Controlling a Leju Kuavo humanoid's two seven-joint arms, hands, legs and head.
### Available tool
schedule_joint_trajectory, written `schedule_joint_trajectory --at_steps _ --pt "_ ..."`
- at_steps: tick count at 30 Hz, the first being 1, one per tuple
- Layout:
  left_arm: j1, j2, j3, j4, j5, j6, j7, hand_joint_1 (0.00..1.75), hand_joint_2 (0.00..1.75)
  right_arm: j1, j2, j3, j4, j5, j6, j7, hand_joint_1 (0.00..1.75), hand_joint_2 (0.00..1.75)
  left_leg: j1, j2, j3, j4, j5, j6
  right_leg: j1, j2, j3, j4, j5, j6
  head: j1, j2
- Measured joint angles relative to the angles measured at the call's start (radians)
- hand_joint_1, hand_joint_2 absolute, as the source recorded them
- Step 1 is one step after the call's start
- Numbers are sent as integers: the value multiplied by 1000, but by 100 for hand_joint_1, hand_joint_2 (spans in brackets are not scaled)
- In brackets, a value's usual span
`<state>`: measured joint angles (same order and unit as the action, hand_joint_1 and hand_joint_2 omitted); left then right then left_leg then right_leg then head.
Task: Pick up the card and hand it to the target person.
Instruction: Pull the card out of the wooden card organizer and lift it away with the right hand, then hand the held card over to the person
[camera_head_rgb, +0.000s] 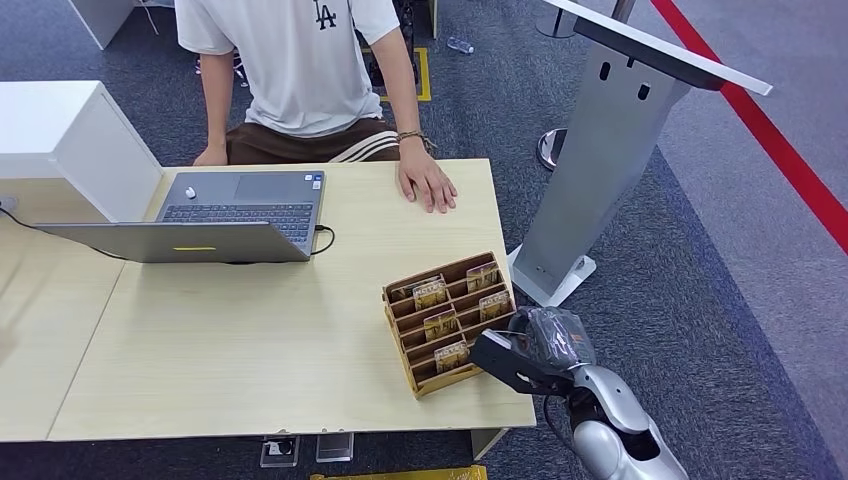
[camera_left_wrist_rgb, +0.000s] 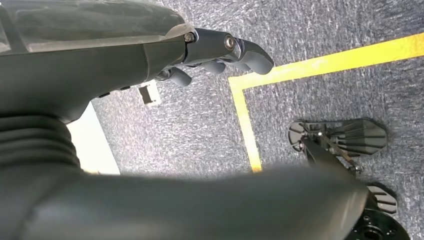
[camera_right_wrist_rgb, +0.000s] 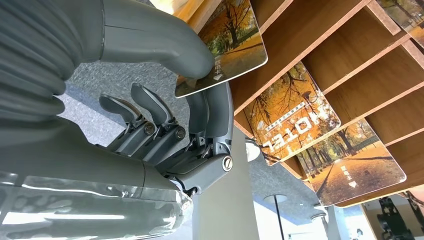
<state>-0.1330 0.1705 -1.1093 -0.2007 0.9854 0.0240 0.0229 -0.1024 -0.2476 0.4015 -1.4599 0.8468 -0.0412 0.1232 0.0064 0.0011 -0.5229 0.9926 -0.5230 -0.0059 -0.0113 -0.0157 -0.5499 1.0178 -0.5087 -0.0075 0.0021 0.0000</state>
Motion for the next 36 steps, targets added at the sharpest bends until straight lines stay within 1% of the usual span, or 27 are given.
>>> schedule_joint_trajectory --at_steps 8,12,17,22,25,29,32,34,36 --pt "0 0 0 0 5 10 11 0 175 0 0 -1 -2 -24 -6 -10 169 175 0 0 0 0 0 0 0 0 0 0 0 0 0 0" --pt "3 0 0 0 9 10 10 0 175 4 -3 -16 -26 -88 -8 -41 169 175 0 0 0 0 0 0 0 0 0 0 0 0 0 0" --pt "7 3 0 1 16 12 5 0 175 6 -21 -80 -136 -259 46 -89 169 175 0 0 0 0 0 0 0 0 0 0 0 0 0 0" --pt "11 8 0 2 22 11 5 0 175 4 -54 -158 -265 -388 107 -88 169 175 0 0 0 0 0 0 0 0 0 0 0 0 0 0" --pt "12 9 0 2 27 10 4 0 175 -1 -75 -203 -344 -461 121 -91 169 175 0 0 0 0 0 0 0 0 0 0 0 0 0 0" --pt "12 9 0 2 31 11 3 0 175 -4 -90 -248 -433 -540 121 -114 169 175 0 0 0 0 0 0 0 0 0 0 0 0 0 0" --pt "12 9 0 2 32 13 2 0 175 -4 -92 -273 -488 -596 112 -150 169 175 0 0 0 0 0 0 0 0 0 0 0 0 -1 0" --pt "12 9 0 2 32 14 2 0 175 -3 -92 -285 -519 -599 92 -178 169 175 0 0 0 0 0 0 0 0 0 0 0 0 -1 0" --pt "12 8 0 2 31 16 2 0 175 -1 -90 -296 -544 -564 53 -207 169 175 0 0 0 0 0 0 0 0 0 0 0 0 0 0"
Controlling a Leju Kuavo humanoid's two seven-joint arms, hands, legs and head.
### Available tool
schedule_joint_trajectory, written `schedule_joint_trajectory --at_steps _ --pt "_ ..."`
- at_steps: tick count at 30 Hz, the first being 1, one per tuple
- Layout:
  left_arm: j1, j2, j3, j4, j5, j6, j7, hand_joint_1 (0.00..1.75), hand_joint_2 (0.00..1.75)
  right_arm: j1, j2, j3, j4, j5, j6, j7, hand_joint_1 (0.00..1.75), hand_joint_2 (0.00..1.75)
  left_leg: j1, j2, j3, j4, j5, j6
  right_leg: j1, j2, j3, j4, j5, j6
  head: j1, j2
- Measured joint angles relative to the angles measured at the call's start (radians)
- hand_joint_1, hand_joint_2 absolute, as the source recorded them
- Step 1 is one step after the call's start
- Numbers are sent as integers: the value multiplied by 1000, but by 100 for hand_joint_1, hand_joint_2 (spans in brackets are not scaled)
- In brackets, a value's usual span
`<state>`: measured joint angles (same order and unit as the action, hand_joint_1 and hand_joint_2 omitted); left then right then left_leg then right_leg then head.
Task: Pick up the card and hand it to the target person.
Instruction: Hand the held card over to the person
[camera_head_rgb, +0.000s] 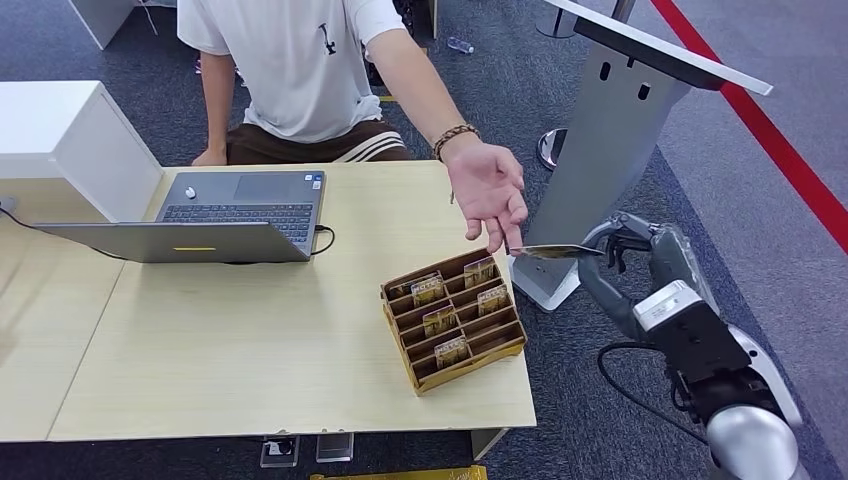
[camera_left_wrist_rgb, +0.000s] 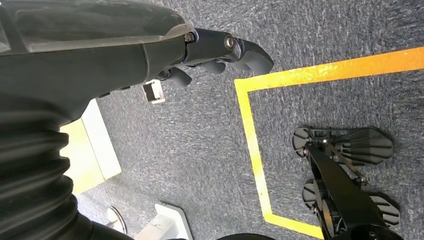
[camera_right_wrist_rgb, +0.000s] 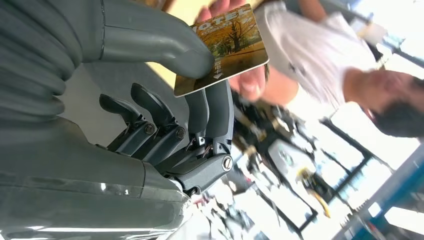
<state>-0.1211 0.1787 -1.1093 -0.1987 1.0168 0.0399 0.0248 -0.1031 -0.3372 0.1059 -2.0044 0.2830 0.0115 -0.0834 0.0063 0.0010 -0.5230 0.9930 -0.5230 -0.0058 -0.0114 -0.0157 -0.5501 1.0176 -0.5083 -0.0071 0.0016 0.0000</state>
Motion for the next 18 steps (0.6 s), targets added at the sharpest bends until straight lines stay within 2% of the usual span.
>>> schedule_joint_trajectory --at_steps 7,11,13,15,18 --pt "-2 -5 -1 0 -11 3 1 0 175 7 29 -12 -46 197 -212 -98 169 175 0 0 0 0 0 0 0 0 0 0 0 0 0 0" --pt "-14 -13 -8 0 -25 5 13 0 175 15 68 13 -35 421 -503 -144 169 175 0 0 0 0 0 0 0 0 0 0 0 0 0 0" --pt "-21 -17 -11 0 -30 5 20 0 175 16 81 35 -20 489 -620 -151 169 175 0 0 -1 0 0 0 0 0 0 0 0 0 -1 0" --pt "-26 -20 -14 0 -31 6 25 0 175 16 94 59 0 520 -675 -148 169 175 0 0 -1 0 0 0 0 0 0 0 0 0 0 0" --pt "-27 -22 -15 0 -31 8 28 0 175 11 111 99 39 533 -693 -137 169 175 0 0 -1 0 0 0 0 0 0 0 0 0 0 0"
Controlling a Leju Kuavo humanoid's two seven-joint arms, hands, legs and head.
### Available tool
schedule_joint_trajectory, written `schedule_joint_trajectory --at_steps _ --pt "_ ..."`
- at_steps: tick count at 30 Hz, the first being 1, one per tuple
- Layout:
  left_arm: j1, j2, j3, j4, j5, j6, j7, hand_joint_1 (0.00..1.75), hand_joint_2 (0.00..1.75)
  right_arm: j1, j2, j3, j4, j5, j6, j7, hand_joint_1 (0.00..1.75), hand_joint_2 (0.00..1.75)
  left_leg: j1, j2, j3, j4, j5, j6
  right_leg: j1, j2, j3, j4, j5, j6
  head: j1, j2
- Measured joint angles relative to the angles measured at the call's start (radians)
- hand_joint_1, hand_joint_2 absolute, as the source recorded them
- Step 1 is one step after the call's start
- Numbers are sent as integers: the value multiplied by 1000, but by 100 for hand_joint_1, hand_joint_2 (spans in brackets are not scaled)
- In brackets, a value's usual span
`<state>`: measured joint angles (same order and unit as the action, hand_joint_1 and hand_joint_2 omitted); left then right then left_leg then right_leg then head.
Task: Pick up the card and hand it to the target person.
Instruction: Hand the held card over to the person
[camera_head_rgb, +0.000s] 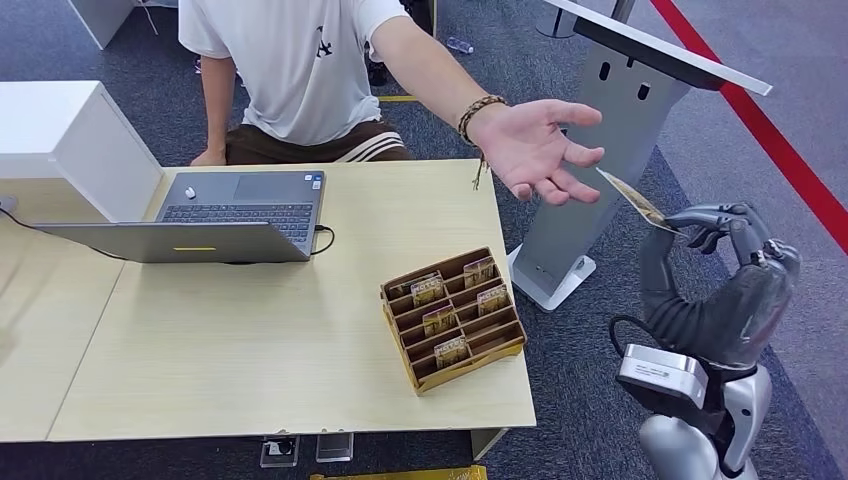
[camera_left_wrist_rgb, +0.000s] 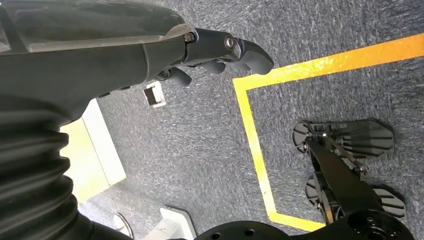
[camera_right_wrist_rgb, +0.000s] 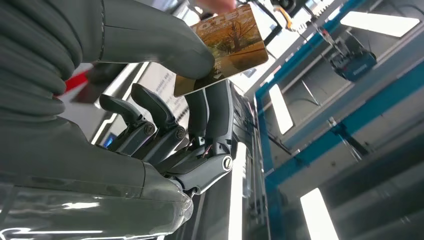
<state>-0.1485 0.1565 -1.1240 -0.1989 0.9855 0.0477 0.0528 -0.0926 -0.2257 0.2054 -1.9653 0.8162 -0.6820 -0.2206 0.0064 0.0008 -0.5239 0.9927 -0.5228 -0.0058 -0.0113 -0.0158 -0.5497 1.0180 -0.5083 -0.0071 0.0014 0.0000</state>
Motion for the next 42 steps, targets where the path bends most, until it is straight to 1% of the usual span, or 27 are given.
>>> schedule_joint_trajectory --at_steps 5,11,18,19,21,22,23,25,29,34,36,37,39,40,42 --pt "0 -1 0 0 1 -1 0 0 175 -15 22 68 78 -37 -2 3 169 175 0 0 0 0 0 0 0 0 0 0 0 0 0 0" --pt "0 -4 -1 0 1 -6 -2 0 175 -42 51 144 183 -100 7 -33 169 175 0 0 0 0 0 0 0 0 0 0 0 0 0 0" --pt "-3 -5 -1 0 1 -7 -3 0 175 -79 86 214 291 -135 10 -54 169 175 0 0 0 0 1 0 0 0 0 0 0 0 0 0" --pt "-3 -5 -1 0 1 -7 -3 0 175 -84 90 221 303 -140 8 -55 144 175 0 0 0 0 1 0 0 0 0 0 0 0 0 0" --pt "-3 -5 -1 0 1 -9 -3 0 175 -93 95 235 323 -147 4 -55 71 175 0 0 0 0 1 0 0 0 0 0 0 0 0 0" --pt "-3 -5 -1 0 0 -10 -3 0 175 -96 97 241 331 -150 3 -55 28 175 0 0 0 0 1 0 0 0 0 0 0 0 0 0" --pt "-3 -5 -1 0 -2 -12 -3 0 175 -99 99 246 338 -155 2 -54 11 175 0 0 0 0 1 0 0 0 0 0 0 0 0 0" --pt "-2 -5 -4 0 -7 -15 -2 0 175 -104 101 254 351 -164 2 -53 0 175 0 0 0 0 1 0 0 0 0 0 0 0 0 0" --pt "-1 -4 -10 0 -4 -12 -5 0 0 -110 103 267 373 -195 4 -44 0 175 0 0 0 0 1 0 0 0 0 0 0 0 0 0" --pt "5 -3 -10 0 10 -3 -6 0 0 -111 100 268 385 -306 11 -32 0 175 0 0 0 0 1 0 0 0 -1 0 0 0 0 0" --pt "9 -3 -10 0 12 -3 -7 0 0 -108 96 256 385 -383 21 -35 0 175 0 0 0 0 1 0 0 0 -1 0 0 0 0 0" --pt "11 -3 -11 0 13 -3 -7 0 0 -105 93 245 385 -454 40 -43 0 175 0 0 0 0 1 0 0 0 -1 0 0 0 0 0" --pt "15 -3 -11 0 17 -3 -9 0 0 -95 88 213 386 -660 114 -65 0 175 0 0 0 0 1 0 0 0 -1 0 0 0 1 0" --pt "17 -3 -11 0 18 -3 -10 0 0 -89 84 195 387 -774 165 -71 0 175 0 0 0 0 1 0 0 0 -1 0 0 0 1 0" --pt "20 -1 -12 0 22 -3 -10 0 0 -82 72 161 396 -960 275 -54 0 175 0 0 0 0 1 0 0 0 -1 0 0 0 1 0"
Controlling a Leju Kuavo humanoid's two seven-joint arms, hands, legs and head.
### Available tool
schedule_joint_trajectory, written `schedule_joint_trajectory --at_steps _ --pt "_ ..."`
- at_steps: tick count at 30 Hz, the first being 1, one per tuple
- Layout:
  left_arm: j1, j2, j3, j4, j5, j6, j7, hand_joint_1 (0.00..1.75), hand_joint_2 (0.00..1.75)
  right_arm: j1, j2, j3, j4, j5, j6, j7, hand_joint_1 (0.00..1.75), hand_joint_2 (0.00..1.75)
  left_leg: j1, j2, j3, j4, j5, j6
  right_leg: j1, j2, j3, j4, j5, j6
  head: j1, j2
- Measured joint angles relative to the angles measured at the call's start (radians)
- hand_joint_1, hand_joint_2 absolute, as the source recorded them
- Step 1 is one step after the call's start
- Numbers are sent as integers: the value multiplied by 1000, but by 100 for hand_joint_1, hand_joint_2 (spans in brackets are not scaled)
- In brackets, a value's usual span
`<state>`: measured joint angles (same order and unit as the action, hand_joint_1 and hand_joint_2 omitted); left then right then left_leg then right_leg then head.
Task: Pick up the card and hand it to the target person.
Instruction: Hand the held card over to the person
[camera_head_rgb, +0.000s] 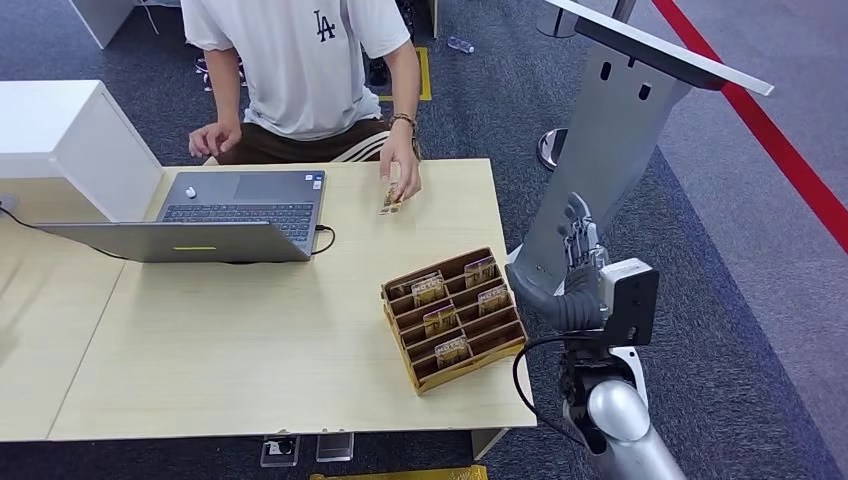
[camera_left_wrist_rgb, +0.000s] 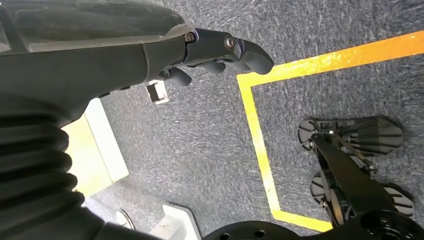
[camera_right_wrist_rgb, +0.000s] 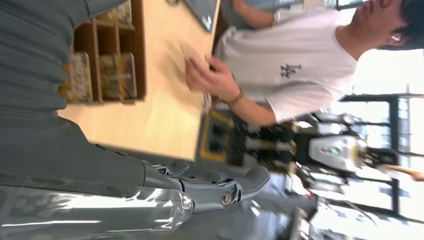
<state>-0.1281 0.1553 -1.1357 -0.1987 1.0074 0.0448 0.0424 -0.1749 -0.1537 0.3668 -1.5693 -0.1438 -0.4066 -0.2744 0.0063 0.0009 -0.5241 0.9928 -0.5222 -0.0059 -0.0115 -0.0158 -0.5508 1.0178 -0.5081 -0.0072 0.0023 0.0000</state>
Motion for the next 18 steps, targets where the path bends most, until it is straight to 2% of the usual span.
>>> schedule_joint_trajectory --at_steps 3,6,11,18 --pt "1 3 -1 0 7 0 0 0 0 0 -26 -35 27 -172 174 65 0 175 0 0 0 0 0 0 0 0 0 0 0 0 0 0" --pt "1 7 -1 0 11 0 0 0 0 -1 -55 -50 65 -211 293 104 0 175 0 0 0 0 0 0 0 0 0 0 0 0 -1 0" --pt "1 9 -1 0 16 -1 4 0 0 2 -93 -64 120 -165 390 151 0 175 0 0 0 0 0 0 0 0 0 0 0 0 -1 0" --pt "2 14 -1 0 18 -3 5 0 0 17 -127 -80 146 -77 461 202 0 175 0 0 0 0 0 0 0 0 0 0 0 0 0 0"
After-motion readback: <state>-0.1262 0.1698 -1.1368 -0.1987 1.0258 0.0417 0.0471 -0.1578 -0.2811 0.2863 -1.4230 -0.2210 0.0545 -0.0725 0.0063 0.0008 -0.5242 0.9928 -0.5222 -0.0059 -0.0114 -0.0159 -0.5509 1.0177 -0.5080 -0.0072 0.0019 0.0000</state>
